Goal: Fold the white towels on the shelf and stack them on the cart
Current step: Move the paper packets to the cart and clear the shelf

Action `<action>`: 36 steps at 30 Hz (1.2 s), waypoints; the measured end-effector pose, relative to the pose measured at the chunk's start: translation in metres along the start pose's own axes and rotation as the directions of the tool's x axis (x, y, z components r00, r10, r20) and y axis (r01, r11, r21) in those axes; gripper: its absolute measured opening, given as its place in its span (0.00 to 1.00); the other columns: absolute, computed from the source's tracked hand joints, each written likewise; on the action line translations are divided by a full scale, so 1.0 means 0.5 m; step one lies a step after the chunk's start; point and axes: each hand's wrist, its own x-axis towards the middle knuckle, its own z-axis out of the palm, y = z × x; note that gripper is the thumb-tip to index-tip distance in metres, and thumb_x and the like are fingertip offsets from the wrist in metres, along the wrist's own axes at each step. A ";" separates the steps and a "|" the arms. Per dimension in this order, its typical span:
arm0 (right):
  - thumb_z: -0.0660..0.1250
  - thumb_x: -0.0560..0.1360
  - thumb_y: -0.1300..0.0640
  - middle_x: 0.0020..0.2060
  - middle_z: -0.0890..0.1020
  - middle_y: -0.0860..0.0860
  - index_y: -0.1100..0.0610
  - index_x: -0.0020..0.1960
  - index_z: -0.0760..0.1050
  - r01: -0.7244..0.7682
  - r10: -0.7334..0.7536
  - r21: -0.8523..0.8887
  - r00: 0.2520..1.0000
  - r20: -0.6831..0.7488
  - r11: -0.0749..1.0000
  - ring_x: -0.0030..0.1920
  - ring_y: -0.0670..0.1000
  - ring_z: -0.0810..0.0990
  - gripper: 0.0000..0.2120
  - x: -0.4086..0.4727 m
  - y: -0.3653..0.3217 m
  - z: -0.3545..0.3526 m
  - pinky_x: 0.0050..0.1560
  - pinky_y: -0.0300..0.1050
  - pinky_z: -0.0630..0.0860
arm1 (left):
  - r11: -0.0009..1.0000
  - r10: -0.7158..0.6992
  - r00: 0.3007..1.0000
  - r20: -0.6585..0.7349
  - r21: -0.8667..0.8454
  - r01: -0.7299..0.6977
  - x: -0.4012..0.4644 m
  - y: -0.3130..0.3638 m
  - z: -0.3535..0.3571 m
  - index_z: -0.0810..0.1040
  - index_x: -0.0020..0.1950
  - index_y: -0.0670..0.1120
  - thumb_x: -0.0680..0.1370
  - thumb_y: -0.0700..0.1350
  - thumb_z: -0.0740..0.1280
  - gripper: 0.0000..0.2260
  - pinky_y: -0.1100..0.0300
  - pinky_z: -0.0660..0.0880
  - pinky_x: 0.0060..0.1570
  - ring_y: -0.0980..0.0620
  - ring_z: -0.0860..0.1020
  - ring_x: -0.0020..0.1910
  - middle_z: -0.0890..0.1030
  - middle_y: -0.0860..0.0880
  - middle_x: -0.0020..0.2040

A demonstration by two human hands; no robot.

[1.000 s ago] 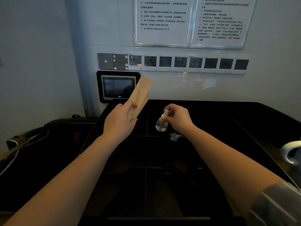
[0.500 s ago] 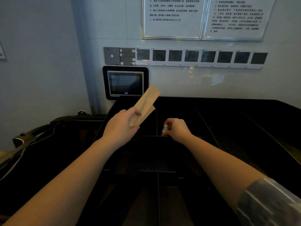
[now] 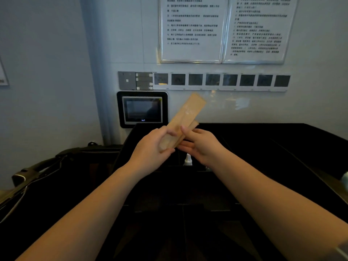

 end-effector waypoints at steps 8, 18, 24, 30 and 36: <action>0.71 0.72 0.63 0.51 0.84 0.56 0.60 0.61 0.75 0.158 -0.181 -0.226 0.980 -0.085 0.961 0.50 0.56 0.84 0.17 -0.011 -0.006 -0.014 0.46 0.52 0.81 | 0.977 -0.096 0.992 0.076 -0.185 0.109 0.007 0.026 -0.002 0.51 0.70 0.64 0.66 0.53 0.78 0.44 0.68 0.72 0.40 0.64 0.76 0.47 0.73 0.61 0.51; 0.73 0.71 0.57 0.46 0.85 0.48 0.55 0.56 0.80 0.262 -0.312 -0.712 0.948 0.064 0.651 0.48 0.47 0.84 0.14 -0.060 -0.019 0.014 0.51 0.53 0.81 | 0.839 -0.300 0.946 0.122 -0.438 0.322 0.035 0.052 -0.044 0.80 0.50 0.48 0.74 0.41 0.71 0.05 0.65 0.79 0.34 0.57 0.83 0.42 0.84 0.51 0.44; 0.66 0.77 0.61 0.48 0.85 0.46 0.50 0.55 0.79 0.178 -0.164 -0.738 0.982 0.093 0.650 0.51 0.45 0.83 0.10 -0.060 -0.010 -0.030 0.55 0.55 0.79 | 0.850 -0.381 0.921 0.081 -0.362 0.383 0.013 0.005 -0.066 0.79 0.51 0.51 0.75 0.41 0.70 0.08 0.62 0.79 0.38 0.57 0.81 0.45 0.83 0.53 0.46; 0.70 0.74 0.59 0.42 0.85 0.41 0.46 0.46 0.82 0.177 -0.123 -0.821 0.984 0.131 0.542 0.45 0.41 0.83 0.08 -0.082 -0.011 -0.096 0.49 0.47 0.81 | 0.898 -0.322 0.936 0.140 -0.267 0.349 -0.011 -0.017 -0.076 0.80 0.51 0.52 0.73 0.40 0.73 0.11 0.55 0.81 0.44 0.55 0.82 0.45 0.83 0.53 0.47; 0.68 0.75 0.53 0.37 0.81 0.39 0.44 0.52 0.81 0.221 -0.057 -0.971 0.972 0.227 -0.094 0.38 0.38 0.79 0.08 -0.106 0.012 -0.125 0.37 0.33 0.70 | 0.924 -0.289 0.945 0.153 -0.213 0.317 -0.018 -0.025 -0.060 0.80 0.53 0.51 0.72 0.41 0.73 0.11 0.55 0.80 0.47 0.57 0.81 0.45 0.83 0.54 0.47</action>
